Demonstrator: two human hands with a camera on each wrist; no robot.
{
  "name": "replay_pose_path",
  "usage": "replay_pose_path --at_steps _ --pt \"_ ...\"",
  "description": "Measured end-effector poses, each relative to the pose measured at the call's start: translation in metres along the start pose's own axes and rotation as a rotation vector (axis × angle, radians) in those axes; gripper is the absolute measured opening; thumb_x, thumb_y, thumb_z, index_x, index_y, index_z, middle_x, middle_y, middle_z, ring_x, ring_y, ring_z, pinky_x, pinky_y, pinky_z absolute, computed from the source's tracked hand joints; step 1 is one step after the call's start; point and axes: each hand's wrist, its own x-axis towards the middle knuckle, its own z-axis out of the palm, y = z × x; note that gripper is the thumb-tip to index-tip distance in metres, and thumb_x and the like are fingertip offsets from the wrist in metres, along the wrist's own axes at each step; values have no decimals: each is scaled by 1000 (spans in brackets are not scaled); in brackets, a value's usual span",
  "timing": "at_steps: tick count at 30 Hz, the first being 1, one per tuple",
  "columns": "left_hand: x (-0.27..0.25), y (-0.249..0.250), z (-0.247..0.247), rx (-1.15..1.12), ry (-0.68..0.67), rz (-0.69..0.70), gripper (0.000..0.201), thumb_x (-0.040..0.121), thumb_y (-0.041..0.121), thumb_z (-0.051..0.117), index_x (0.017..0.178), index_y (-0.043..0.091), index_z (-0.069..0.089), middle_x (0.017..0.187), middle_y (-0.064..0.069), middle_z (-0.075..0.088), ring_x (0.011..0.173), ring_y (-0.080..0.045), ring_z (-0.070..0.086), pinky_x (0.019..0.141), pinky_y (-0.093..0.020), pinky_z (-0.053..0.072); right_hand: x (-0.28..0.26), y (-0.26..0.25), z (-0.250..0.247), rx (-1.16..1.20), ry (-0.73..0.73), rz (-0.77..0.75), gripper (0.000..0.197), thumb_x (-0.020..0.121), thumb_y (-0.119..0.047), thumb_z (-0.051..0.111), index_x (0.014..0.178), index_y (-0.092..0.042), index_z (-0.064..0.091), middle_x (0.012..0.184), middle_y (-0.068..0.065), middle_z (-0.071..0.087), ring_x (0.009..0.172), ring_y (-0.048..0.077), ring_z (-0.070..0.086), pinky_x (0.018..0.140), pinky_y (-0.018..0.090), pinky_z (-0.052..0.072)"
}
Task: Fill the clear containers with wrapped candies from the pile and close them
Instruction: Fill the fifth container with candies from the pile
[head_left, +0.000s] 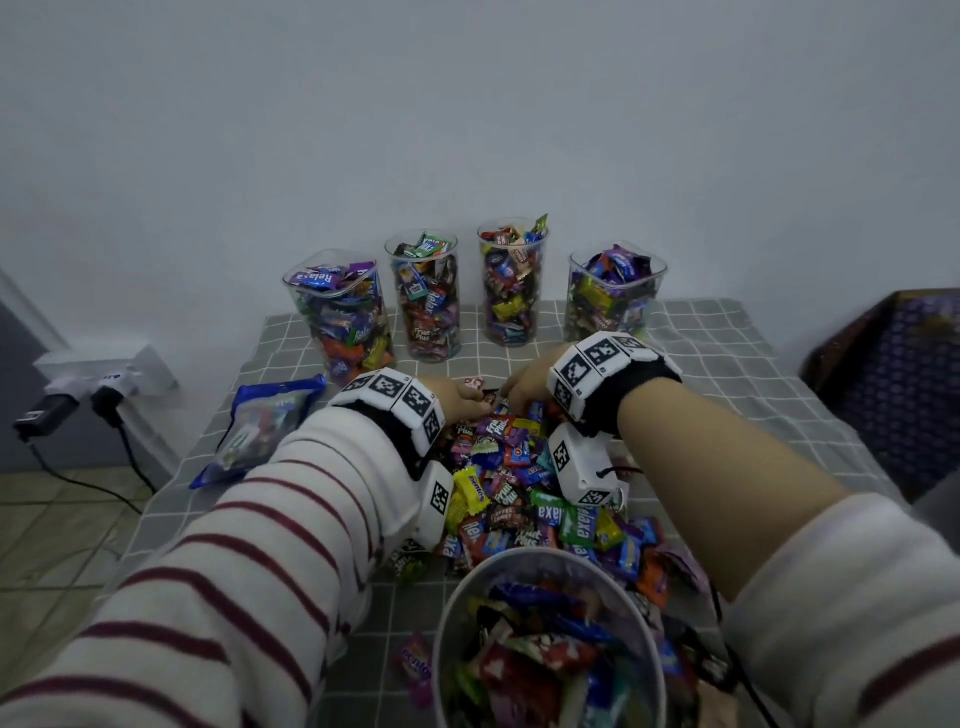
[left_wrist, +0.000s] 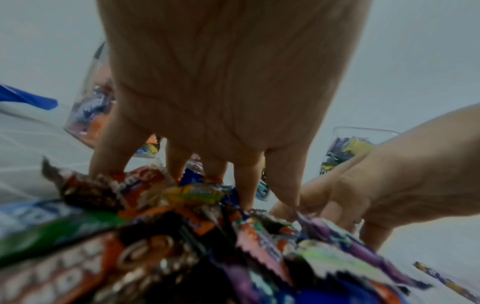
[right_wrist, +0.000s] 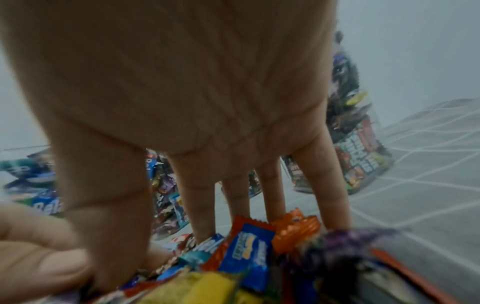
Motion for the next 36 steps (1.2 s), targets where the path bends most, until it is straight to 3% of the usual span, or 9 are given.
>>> replay_pose_path --at_steps 4,9,14,18,22,25,29,32,36 --pt "-17 0 0 -53 -61 73 48 98 41 44 142 23 42 148 -2 40 133 -21 38 103 -25 27 -18 5 -1 60 -117 -76 52 96 -21 51 144 -11 34 149 8 34 136 23 32 95 24 34" --pt "-26 -3 6 -65 -13 112 43 87 35 64 128 22 59 126 -1 62 96 -9 51 80 -22 34 -28 10 9 21 -50 -111 54 87 -24 65 137 -13 48 138 7 48 124 24 46 85 27 39" --pt "-33 1 13 -91 143 54 32 86 21 68 117 16 67 119 -2 65 100 -17 58 75 -23 40 -34 16 14 81 55 -142 41 82 -14 69 121 -6 60 122 12 58 93 22 52 54 20 38" --pt "-41 -2 14 -187 249 51 17 86 13 66 101 11 73 110 -8 69 102 -23 62 87 -31 49 -43 19 15 76 121 -124 33 83 -11 67 115 -4 62 97 5 55 87 18 49 55 22 39" --pt "-53 -4 14 -265 338 44 13 88 15 64 96 14 75 102 -6 71 86 -19 63 78 -27 52 -55 23 16 104 188 -139 29 84 -10 66 113 -3 63 93 4 54 86 17 50 55 25 42" --pt "-60 -6 14 -366 380 56 10 87 13 66 90 12 75 98 -8 72 88 -23 67 80 -32 56 -64 26 20 209 219 -152 28 86 -6 64 113 1 63 89 9 59 77 17 53 46 17 46" --pt "-74 -6 13 -462 435 93 9 87 12 66 89 7 74 99 -10 71 90 -25 68 84 -40 56 -78 30 22 308 294 -159 22 89 -7 62 110 -1 65 88 4 59 84 17 56 82 33 53" --pt "-87 -4 11 -561 465 123 12 89 12 64 78 13 70 93 -9 71 84 -31 70 76 -45 58 -88 32 22 353 333 -154 19 89 -10 62 106 -3 66 75 -2 57 70 12 55 83 34 52" --pt "-110 1 9 -614 543 196 16 89 15 64 76 22 67 91 -7 70 83 -25 68 73 -41 60 -104 34 23 371 405 -188 13 88 -13 64 99 -7 68 80 -1 58 77 17 57 83 39 55"
